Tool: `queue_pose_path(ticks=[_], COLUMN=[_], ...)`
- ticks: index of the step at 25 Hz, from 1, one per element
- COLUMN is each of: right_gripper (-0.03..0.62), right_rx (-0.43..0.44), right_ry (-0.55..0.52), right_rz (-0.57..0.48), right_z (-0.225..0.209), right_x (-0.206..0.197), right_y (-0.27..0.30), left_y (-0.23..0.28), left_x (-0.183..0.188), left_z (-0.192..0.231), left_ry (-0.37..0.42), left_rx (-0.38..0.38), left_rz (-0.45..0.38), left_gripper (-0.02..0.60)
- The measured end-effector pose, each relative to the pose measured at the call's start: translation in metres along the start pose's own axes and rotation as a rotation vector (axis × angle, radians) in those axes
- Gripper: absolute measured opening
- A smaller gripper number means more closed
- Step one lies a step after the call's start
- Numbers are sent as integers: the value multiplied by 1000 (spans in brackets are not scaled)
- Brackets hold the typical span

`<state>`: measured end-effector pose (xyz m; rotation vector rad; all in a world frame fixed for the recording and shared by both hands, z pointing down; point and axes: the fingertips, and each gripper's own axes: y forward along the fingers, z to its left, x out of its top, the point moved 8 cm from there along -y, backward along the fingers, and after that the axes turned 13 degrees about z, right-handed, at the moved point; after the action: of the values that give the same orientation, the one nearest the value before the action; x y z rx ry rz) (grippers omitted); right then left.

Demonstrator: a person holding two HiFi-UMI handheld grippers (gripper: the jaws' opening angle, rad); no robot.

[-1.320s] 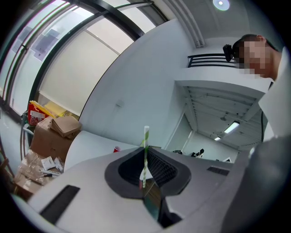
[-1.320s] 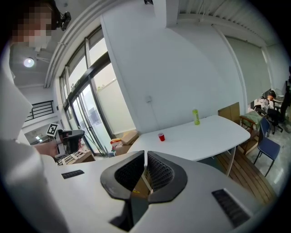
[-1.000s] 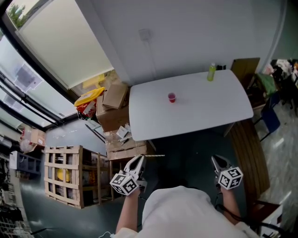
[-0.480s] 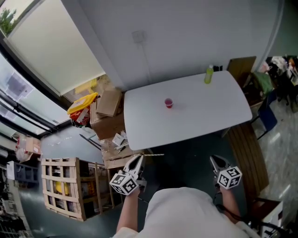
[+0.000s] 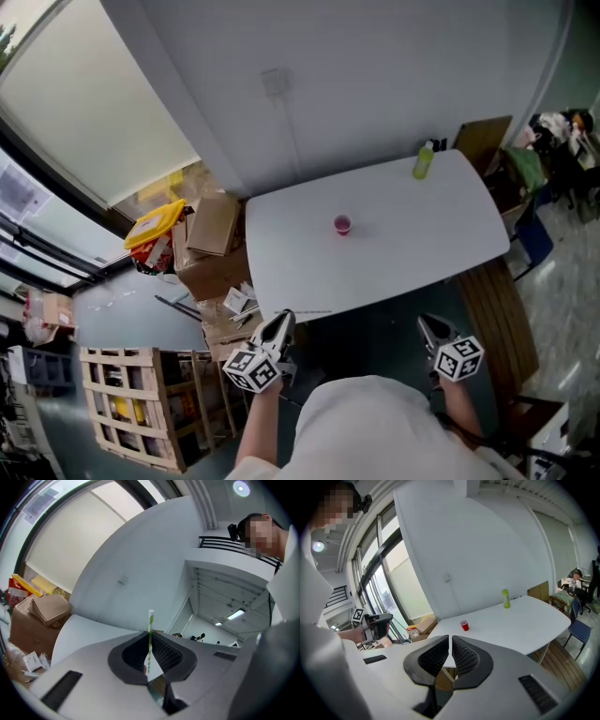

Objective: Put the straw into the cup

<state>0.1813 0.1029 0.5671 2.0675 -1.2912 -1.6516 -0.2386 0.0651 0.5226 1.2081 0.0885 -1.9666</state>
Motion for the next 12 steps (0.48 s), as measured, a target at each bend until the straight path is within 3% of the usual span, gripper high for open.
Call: queue_pose_path(ticks=[12], right_gripper=[43], right_rx=[-54], right_ry=[12], right_rz=[-15], right_z=[17], right_x=[32], right_y=[48], left_y=[25], left_x=[35], left_z=[56], left_ry=[28], left_rx=[-71], left_rz=[65], left_gripper=[23])
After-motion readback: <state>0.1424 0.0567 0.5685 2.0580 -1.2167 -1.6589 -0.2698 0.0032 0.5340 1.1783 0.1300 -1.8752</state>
